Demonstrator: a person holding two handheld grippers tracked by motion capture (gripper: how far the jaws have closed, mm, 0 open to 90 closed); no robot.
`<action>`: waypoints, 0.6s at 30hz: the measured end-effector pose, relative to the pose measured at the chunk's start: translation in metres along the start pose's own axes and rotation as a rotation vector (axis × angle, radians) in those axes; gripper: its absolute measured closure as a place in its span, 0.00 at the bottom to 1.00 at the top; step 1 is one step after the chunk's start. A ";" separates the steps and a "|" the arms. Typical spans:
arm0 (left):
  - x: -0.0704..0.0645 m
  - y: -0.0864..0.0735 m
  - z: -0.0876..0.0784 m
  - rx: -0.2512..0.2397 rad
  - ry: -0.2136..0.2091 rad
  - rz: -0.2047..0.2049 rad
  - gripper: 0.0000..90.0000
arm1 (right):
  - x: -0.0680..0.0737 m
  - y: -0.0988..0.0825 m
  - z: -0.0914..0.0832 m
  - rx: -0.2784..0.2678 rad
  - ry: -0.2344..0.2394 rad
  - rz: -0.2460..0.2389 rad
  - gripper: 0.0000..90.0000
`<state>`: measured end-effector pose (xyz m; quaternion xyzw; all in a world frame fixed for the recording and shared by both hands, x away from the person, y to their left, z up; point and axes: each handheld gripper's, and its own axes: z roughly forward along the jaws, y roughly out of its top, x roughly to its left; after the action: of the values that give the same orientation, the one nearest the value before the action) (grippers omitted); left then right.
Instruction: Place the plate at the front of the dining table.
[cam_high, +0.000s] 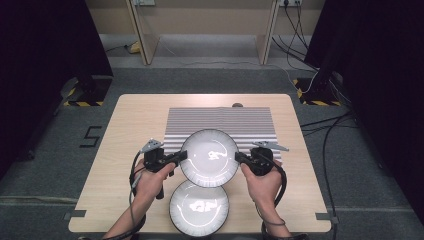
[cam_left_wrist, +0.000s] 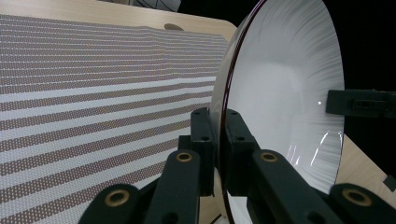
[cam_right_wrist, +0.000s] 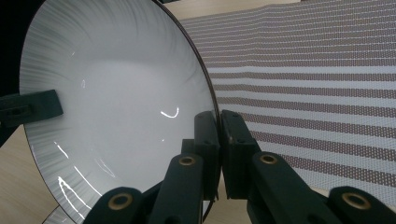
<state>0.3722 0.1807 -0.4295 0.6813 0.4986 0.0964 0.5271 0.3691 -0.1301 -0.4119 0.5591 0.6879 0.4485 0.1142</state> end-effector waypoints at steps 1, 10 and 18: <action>0.000 0.000 0.000 0.001 0.002 0.003 0.94 | -0.001 0.000 0.000 -0.002 -0.001 -0.002 0.96; 0.001 0.004 0.004 -0.005 0.005 0.003 0.94 | -0.002 0.004 0.003 -0.004 -0.003 0.004 0.96; 0.002 0.006 0.008 -0.021 0.008 0.017 0.94 | -0.005 0.006 0.007 -0.018 -0.012 -0.002 0.96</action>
<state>0.3824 0.1775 -0.4289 0.6797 0.4938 0.1090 0.5313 0.3795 -0.1313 -0.4131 0.5599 0.6838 0.4513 0.1236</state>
